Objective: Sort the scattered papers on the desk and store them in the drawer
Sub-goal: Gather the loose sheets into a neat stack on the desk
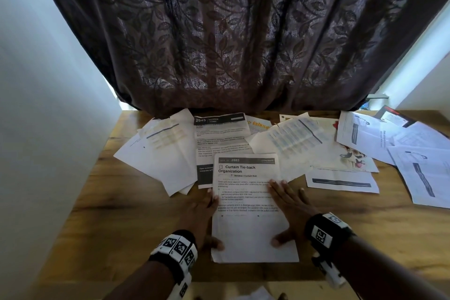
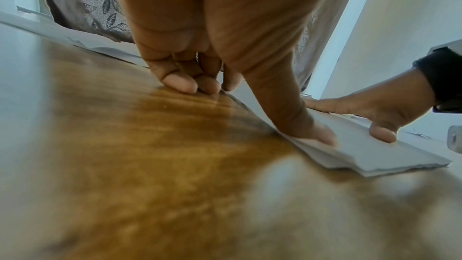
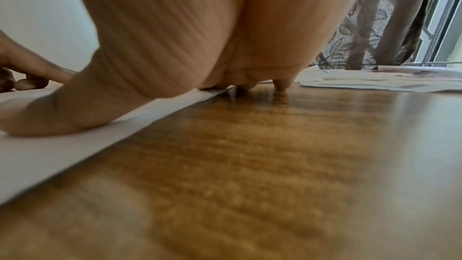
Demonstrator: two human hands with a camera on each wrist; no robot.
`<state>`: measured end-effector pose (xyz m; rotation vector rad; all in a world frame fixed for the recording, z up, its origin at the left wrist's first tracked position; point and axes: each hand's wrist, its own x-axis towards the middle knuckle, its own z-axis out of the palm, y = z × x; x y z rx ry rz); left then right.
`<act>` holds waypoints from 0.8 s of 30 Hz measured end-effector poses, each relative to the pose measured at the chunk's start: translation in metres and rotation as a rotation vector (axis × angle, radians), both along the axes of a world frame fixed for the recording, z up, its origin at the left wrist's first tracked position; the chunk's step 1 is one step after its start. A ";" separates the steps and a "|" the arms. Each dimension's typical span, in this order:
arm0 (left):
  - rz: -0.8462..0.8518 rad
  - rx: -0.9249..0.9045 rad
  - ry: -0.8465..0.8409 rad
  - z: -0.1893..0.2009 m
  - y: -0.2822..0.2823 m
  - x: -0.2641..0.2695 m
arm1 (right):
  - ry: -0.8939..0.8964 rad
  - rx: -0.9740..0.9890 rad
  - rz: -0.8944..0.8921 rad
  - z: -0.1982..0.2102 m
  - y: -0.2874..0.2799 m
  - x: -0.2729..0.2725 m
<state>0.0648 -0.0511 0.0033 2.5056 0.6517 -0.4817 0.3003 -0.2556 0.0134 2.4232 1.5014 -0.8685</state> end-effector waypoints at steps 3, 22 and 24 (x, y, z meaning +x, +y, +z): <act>-0.005 -0.021 0.023 -0.001 -0.001 -0.002 | 0.006 0.008 -0.004 0.000 0.000 0.000; 0.821 -0.072 -0.214 0.033 0.108 0.100 | 0.051 -0.002 0.016 -0.007 -0.002 0.007; 0.781 -0.120 -0.188 0.032 0.115 0.111 | 0.059 0.005 0.017 -0.008 -0.002 0.008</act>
